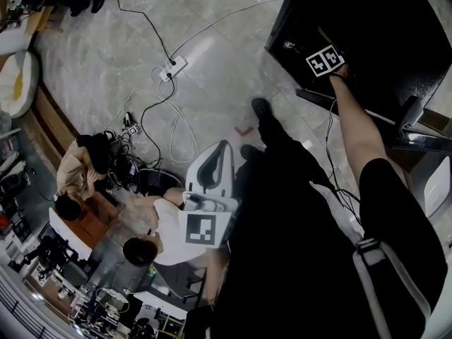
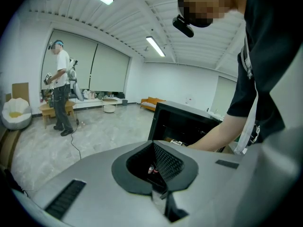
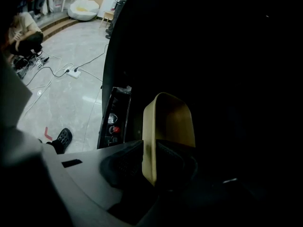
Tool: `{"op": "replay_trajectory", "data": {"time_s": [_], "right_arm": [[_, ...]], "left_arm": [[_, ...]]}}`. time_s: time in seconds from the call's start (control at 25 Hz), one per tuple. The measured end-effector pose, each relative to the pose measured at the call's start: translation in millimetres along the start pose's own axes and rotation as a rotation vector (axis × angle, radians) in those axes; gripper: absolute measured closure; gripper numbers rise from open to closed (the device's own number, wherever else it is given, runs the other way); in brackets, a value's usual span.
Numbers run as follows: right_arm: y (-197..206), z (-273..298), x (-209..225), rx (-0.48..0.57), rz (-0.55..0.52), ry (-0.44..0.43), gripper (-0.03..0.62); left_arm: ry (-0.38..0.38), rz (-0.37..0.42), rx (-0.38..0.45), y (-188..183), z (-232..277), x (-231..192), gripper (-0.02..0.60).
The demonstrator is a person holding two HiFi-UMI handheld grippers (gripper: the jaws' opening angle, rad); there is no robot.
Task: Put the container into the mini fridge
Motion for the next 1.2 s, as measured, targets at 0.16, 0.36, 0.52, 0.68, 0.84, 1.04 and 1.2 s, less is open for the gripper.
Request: {"op": "replay_trajectory", "data": {"time_s": [0.16,0.36,0.52,0.68,0.84,1.04,1.2], "right_arm": [[1,-3,2,0.007,0.001,0.000,0.480],[-5,-16,6,0.062,0.050,0.012,0.465],[-12,-36,8,0.122,0.118,0.033,0.462],[-17,-54,10,0.156,0.157,0.050,0.462],[-16,-76,-2,0.180,0.146,0.034,0.476],[-10,-115,-23,0.206,0.112,0.033,0.503],[-1,-154,-55,0.231,0.079,0.008,0.508]], "left_arm": [[-0.016,-0.001,0.010,-2,-3,-3,0.549],[-0.022,-0.002,0.019,0,-7,-3,0.549],[-0.003,0.002,0.038,-1,-10,1,0.549],[0.018,0.021,0.050,-3,-17,5,0.549],[0.018,0.023,0.061,2,-38,7,0.549],[0.013,0.023,0.087,19,-77,5,0.549],[0.013,0.018,0.093,37,-117,3,0.549]]}}
Point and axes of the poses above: the fingertips, and each gripper's own axes: z forward along the fingers, x to its right, y out of its underside, the point moved 1 cm from there along -z, backward along the fingers, and after that the axes turned 14 degrees about z, right-handed, at the moved point
